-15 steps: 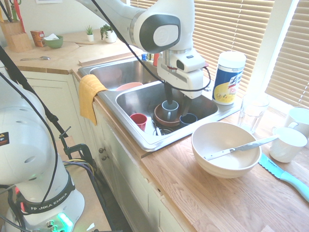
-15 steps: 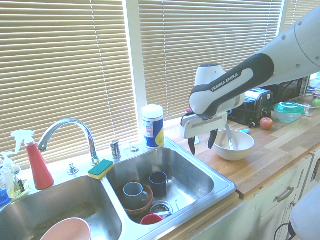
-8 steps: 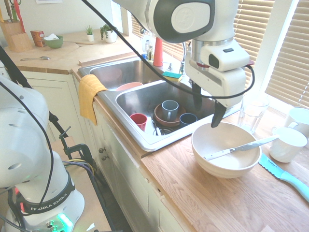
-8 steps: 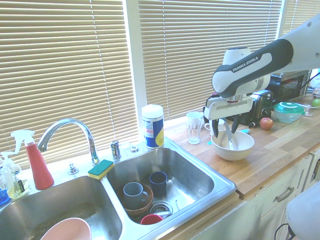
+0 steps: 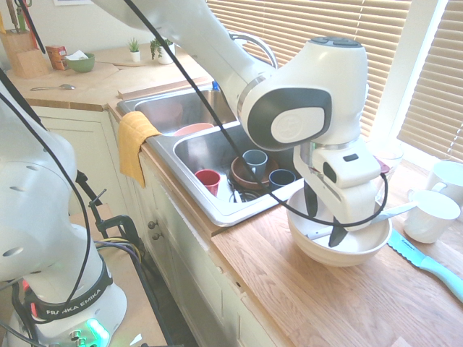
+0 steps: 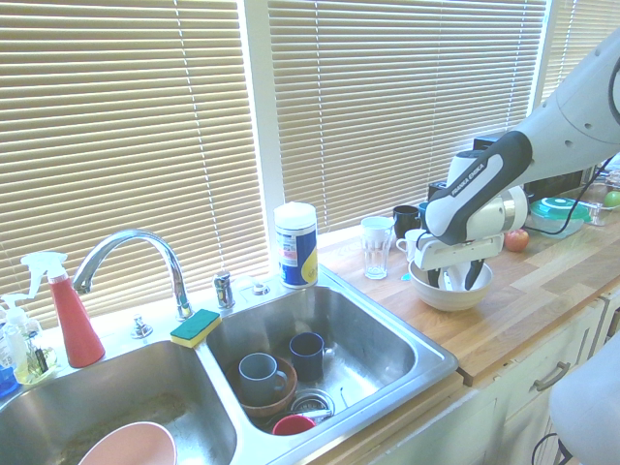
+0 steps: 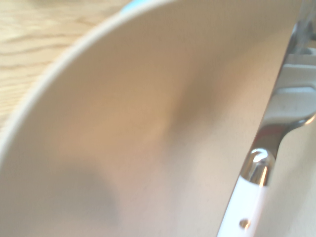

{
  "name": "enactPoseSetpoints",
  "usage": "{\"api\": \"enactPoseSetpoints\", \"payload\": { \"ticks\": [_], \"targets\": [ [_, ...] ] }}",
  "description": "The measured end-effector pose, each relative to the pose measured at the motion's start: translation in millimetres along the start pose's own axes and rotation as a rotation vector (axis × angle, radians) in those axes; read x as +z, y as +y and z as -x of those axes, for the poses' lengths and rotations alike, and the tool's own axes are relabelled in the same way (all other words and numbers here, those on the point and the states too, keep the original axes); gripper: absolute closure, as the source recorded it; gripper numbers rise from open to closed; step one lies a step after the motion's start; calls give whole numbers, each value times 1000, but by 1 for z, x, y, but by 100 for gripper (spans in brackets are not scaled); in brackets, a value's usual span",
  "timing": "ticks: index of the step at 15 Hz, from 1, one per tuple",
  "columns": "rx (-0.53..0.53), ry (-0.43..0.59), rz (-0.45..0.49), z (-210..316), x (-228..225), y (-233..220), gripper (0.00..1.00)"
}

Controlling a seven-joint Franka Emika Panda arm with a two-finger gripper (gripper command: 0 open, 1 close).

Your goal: Put the knife into the sink

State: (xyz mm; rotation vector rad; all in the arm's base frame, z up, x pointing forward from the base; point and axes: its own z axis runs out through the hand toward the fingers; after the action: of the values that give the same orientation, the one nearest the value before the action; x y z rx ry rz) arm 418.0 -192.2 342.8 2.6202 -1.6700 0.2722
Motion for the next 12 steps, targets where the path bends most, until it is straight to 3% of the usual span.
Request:
{"api": "enactPoseSetpoints", "payload": {
  "ticks": [12],
  "targets": [
    [10,16,-4,-11,0,1,100]
  ]
}}
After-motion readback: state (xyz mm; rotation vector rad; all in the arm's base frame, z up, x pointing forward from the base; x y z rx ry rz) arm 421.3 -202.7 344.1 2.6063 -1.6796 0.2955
